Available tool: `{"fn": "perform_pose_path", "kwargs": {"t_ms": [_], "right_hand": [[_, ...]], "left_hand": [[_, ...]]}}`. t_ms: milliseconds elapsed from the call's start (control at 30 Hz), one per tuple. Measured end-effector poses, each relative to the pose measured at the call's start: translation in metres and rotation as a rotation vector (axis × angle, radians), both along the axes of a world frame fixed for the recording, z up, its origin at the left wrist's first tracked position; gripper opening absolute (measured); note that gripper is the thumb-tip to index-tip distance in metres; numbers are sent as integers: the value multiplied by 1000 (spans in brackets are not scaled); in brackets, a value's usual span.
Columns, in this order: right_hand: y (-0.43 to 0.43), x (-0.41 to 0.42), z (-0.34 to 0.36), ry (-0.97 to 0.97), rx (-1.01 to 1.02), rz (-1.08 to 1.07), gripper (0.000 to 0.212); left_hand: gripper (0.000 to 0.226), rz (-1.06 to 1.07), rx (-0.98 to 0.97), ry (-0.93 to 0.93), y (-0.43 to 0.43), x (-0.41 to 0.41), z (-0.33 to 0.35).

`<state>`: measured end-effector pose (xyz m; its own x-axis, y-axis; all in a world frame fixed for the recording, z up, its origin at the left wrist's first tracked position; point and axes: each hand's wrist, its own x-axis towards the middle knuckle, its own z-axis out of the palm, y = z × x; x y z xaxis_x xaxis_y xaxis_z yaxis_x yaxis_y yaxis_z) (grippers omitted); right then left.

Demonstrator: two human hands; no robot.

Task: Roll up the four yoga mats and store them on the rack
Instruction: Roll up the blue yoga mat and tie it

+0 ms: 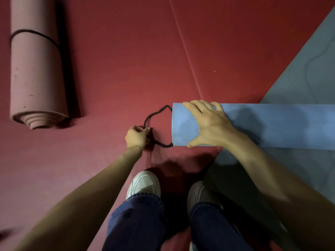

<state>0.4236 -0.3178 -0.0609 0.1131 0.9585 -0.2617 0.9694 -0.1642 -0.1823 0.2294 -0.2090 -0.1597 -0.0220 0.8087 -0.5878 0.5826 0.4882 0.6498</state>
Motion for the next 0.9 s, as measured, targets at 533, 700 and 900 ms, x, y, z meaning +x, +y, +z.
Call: {"fn": "perform_pose_path", "kwargs": {"t_ms": [533, 700, 900], "right_hand": [[36, -12, -14, 91, -112, -6, 121], [40, -10, -12, 114, -102, -38, 121], [24, -26, -16, 10, -54, -42, 122]], "left_hand": [[22, -63, -187, -465, -34, 6, 26], [31, -6, -54, -699, -52, 13, 56], [19, -204, 279, -642, -38, 41, 83]]}}
